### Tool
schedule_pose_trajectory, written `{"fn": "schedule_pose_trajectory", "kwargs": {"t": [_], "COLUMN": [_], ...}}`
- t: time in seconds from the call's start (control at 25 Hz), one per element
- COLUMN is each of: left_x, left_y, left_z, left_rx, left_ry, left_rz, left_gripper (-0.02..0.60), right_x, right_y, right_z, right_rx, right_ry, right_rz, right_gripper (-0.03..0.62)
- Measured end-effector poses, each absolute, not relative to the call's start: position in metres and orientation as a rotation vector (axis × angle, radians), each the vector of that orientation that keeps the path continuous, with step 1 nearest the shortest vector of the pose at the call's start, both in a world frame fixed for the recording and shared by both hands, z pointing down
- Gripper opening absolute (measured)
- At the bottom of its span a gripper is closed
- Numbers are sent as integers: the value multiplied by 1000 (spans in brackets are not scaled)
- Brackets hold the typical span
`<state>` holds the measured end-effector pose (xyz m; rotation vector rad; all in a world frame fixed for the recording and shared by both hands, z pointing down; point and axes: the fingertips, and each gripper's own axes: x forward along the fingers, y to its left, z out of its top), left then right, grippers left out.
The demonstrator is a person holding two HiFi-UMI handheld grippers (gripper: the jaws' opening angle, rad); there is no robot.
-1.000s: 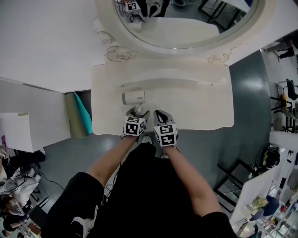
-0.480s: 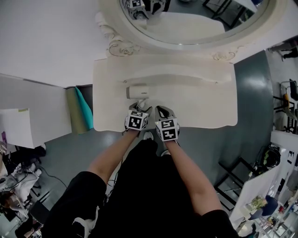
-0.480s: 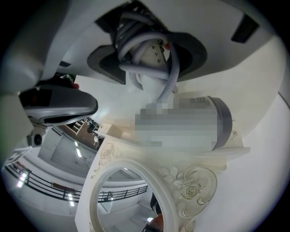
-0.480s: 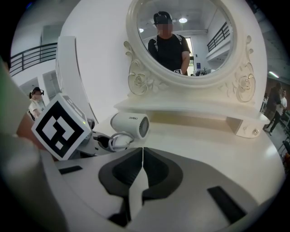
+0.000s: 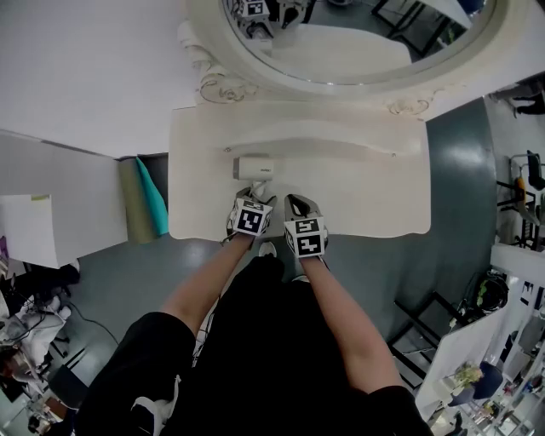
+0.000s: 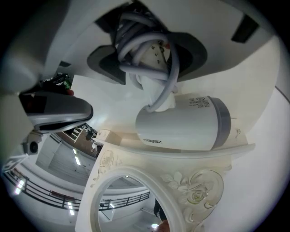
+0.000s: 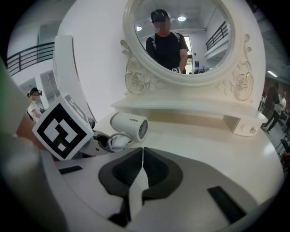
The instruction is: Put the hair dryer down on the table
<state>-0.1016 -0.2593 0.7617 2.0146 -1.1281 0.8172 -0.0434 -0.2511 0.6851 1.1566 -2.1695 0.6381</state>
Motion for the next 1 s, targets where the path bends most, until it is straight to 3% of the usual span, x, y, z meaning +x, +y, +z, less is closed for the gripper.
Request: {"fn": "schedule_pose_trajectory", "kwargs": {"t": [1.0], "left_x": [-101], "left_y": [-256], "left_z": [762], "left_rx": [1969], "left_ry": [-1186], "left_rz": [884], "left_gripper": [291], "right_x": [-2], "right_y": [-254], "right_z": [669], "right_rx": [1004], "right_ry": [-2280], "right_rz": [539], "right_gripper": [20]}}
